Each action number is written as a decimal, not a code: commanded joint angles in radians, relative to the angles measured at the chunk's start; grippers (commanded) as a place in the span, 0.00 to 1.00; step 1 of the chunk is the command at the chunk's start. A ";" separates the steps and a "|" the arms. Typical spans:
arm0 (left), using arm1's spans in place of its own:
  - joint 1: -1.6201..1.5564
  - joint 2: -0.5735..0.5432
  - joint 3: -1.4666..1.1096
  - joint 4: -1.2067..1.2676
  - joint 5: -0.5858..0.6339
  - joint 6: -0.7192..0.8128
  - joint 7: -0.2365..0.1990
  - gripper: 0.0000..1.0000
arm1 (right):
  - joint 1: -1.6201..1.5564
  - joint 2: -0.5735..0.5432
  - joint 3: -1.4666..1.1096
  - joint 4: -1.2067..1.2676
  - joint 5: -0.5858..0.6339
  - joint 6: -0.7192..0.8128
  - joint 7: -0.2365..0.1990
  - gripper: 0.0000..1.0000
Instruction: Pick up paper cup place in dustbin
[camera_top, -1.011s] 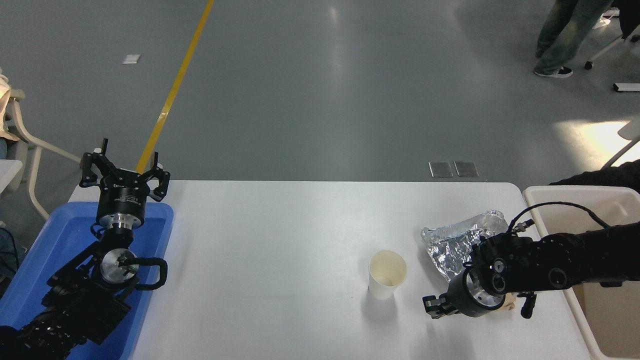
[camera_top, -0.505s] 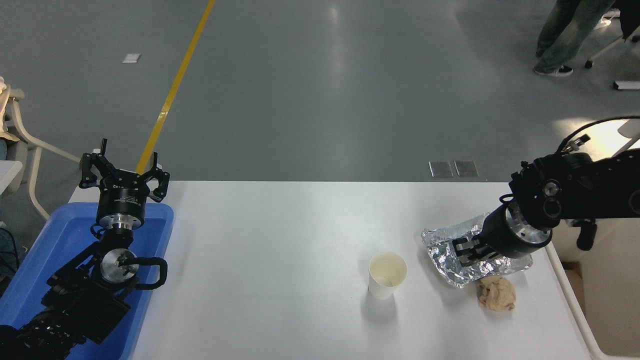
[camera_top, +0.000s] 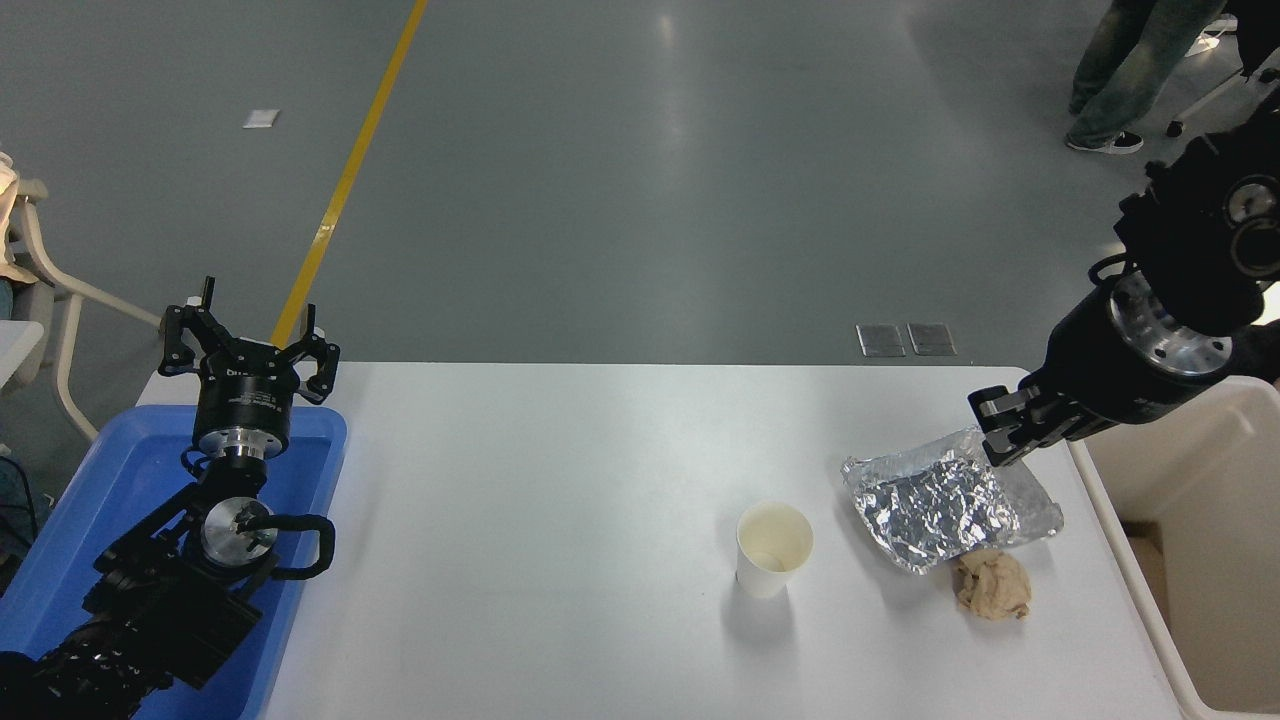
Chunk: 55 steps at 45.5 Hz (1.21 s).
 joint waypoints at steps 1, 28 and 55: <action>0.000 0.000 0.000 0.000 0.000 0.000 0.000 0.99 | 0.048 0.005 -0.014 0.010 0.023 0.058 0.000 1.00; 0.000 0.000 -0.002 0.000 0.000 0.000 0.000 0.99 | 0.149 0.023 0.024 0.052 0.187 0.112 0.002 1.00; 0.000 0.000 0.000 0.000 -0.001 0.000 -0.002 0.99 | -0.233 0.342 0.150 -0.209 0.184 -0.189 -0.011 1.00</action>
